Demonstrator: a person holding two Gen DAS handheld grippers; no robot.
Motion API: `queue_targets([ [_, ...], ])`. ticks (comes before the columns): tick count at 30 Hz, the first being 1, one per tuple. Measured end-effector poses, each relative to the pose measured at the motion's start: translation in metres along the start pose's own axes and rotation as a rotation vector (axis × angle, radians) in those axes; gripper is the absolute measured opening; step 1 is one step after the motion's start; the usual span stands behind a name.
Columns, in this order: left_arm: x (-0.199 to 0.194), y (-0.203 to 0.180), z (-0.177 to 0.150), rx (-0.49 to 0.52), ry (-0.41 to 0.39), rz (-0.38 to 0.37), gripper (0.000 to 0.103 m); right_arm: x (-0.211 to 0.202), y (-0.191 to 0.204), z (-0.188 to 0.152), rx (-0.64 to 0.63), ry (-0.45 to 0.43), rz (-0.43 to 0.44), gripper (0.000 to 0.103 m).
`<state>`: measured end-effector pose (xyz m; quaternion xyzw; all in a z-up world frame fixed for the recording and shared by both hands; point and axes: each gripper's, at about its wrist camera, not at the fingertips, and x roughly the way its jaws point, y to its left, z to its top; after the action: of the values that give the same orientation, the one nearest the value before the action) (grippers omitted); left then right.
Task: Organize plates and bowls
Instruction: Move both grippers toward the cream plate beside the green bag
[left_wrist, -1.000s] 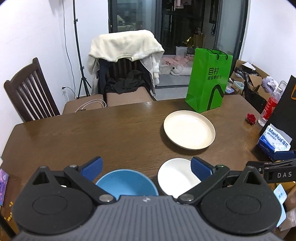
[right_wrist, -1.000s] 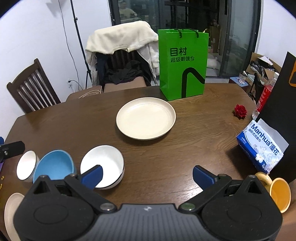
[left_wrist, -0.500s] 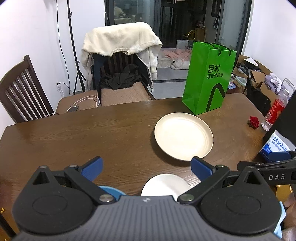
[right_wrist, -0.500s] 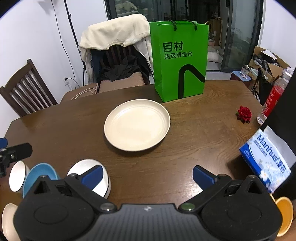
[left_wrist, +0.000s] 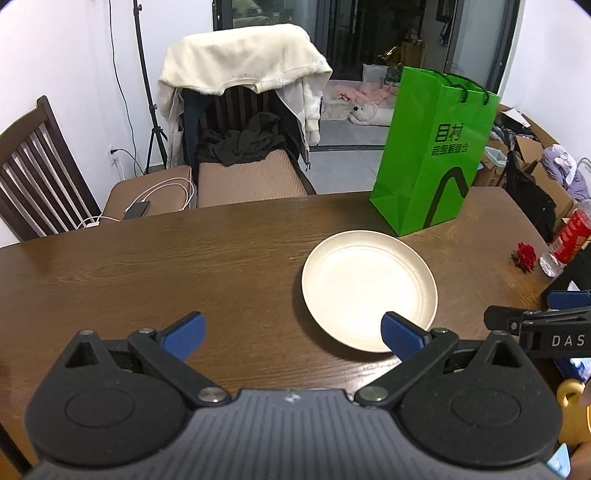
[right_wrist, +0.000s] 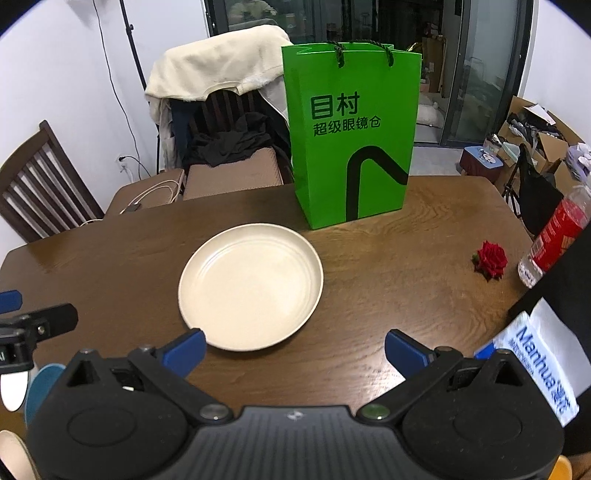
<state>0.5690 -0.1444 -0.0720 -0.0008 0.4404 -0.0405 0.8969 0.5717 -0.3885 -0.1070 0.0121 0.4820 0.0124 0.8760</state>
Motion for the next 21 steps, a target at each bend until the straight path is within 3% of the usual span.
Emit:
queue_targets([
  [21, 0.096, 0.001, 0.035, -0.073, 0.100, 0.081, 0.103, 0.087, -0.021, 0.047, 0.024, 0.069, -0.002, 0.103],
])
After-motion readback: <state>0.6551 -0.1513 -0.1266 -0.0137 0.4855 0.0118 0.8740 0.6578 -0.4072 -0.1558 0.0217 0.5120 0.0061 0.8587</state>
